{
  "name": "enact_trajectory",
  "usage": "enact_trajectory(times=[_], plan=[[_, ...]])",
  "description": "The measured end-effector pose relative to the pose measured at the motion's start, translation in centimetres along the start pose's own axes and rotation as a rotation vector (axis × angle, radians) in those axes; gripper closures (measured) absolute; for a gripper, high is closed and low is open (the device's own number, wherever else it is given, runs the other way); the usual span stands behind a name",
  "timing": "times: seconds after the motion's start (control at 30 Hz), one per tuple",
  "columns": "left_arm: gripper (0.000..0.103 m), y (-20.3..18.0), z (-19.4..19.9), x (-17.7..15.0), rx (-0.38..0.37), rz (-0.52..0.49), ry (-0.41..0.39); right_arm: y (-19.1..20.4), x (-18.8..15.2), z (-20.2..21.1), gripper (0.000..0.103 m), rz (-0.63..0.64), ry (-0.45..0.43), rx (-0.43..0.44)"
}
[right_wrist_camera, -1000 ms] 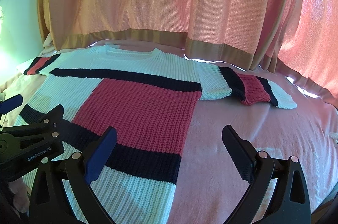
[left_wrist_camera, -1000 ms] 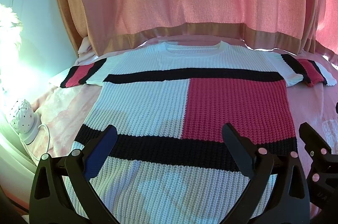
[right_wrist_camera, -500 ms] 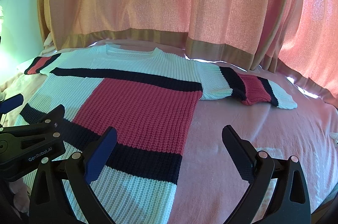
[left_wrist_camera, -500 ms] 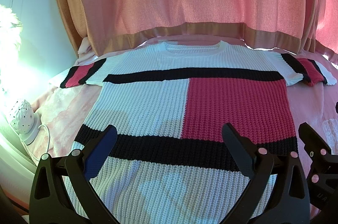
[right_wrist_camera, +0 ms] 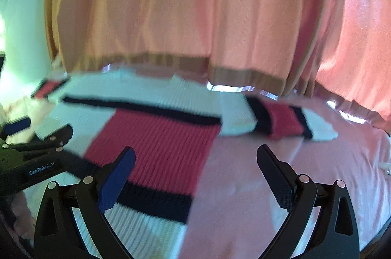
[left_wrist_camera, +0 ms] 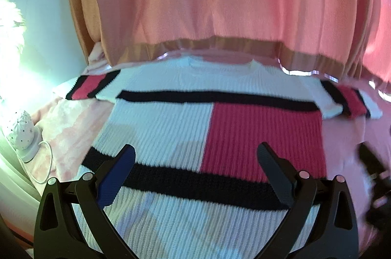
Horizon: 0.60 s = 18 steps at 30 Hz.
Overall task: Fold small clothes
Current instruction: 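Grasp the pink-and-black striped sleeve cuff with the right gripper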
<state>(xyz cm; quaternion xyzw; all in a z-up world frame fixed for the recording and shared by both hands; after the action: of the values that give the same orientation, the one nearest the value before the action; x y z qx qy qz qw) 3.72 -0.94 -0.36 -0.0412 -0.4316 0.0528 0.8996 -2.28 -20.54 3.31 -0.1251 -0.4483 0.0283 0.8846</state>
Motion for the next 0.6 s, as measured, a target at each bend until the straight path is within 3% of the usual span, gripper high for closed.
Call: enact_trajectory(times=[0.1,0.23,0.43,0.6], plan=[[0.005,-0.6,0.8,1.8,-0.021,0.01,-0.027,-6.0,0.6,1.9,0.005,-0.067,-0.063,0.06],[0.005,-2.3,1.3,4.2,-0.053,-0.013,-0.051,-14.8,-1.6,0.9,0.005,-0.141,-0.043,0.085],[0.005,-4.6,-1.0,4.7,-0.077,-0.011,-0.045,-26.6,-9.4,-7.6,0.007,-0.559,0.02,0.226],[0.005,-5.2,-3.4,3.2,-0.051,-0.016,-0.01,-30.6,-13.0,-14.4,0.03,-0.733,0.067,0.24]])
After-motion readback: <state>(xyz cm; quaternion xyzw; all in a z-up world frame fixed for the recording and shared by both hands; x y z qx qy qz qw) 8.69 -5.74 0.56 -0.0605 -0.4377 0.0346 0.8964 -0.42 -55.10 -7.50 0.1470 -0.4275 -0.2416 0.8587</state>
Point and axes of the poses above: each gripper's, at about its wrist camera, not at the fingertips, and z roughly against the way its jaws point, y to its left, x to its top, the point moved 4 cm from there along -z, roughly the way its jaws point, and after that the axes turned 14 degrees about z, right-handed, at the moved point
